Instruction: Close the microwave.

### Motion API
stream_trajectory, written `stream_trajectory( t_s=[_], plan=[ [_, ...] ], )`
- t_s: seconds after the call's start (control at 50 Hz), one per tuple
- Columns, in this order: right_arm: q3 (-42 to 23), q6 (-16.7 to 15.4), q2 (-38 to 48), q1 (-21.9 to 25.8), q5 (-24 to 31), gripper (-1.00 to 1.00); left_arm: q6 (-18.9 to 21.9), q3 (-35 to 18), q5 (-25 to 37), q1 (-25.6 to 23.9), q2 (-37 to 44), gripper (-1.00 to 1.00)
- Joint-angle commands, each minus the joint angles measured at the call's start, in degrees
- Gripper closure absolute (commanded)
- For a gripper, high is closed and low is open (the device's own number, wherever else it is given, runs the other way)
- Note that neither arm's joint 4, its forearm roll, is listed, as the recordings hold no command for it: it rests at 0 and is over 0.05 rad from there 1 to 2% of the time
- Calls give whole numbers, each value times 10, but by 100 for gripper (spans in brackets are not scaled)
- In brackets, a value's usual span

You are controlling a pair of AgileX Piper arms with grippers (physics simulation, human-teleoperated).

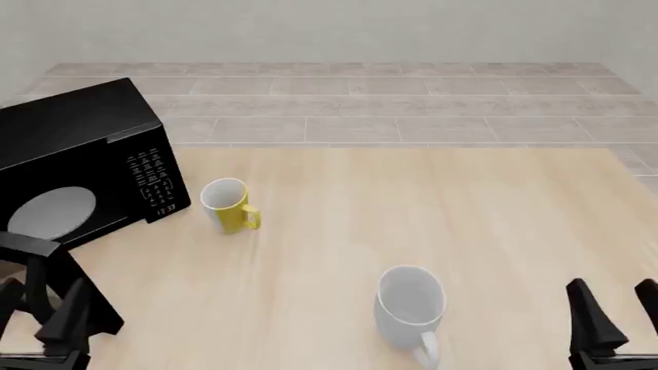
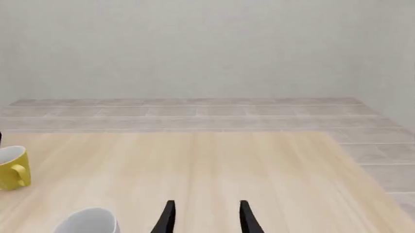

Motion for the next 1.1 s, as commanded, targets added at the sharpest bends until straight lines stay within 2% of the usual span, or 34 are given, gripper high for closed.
stream_trajectory(
  t_s=[0.02, 0.08, 0.26, 0.34, 0.5, 0.54, 0.6, 0.88, 1.1],
  plan=[
    [-8, -15, 1, -1, 6, -100, -4, -1, -26, -5, 41, -100],
    [-10, -16, 2, -7, 8, -100, -40, -5, -28, -19, 61, -100],
    [-13, -16, 50, -21, -34, -100, -42, -18, -9, 16, 60, -100],
    [-16, -20, 63, -21, -45, -100, -58, -26, 1, 25, 61, -100],
    [-14, -21, 105, -21, -85, -100, -58, -42, 76, 26, 0, -100],
    [-15, -25, 118, -20, -96, -100, -52, -21, 59, 28, -6, -100],
    [-18, -25, 130, -19, -105, -100, -57, -20, 60, 24, -7, -100],
    [-27, -27, 107, -22, -80, -100, -50, -11, 65, 30, -7, -100],
    [-24, -28, 121, -26, -96, -100, -51, -10, 69, 49, -7, -100]
  ],
)
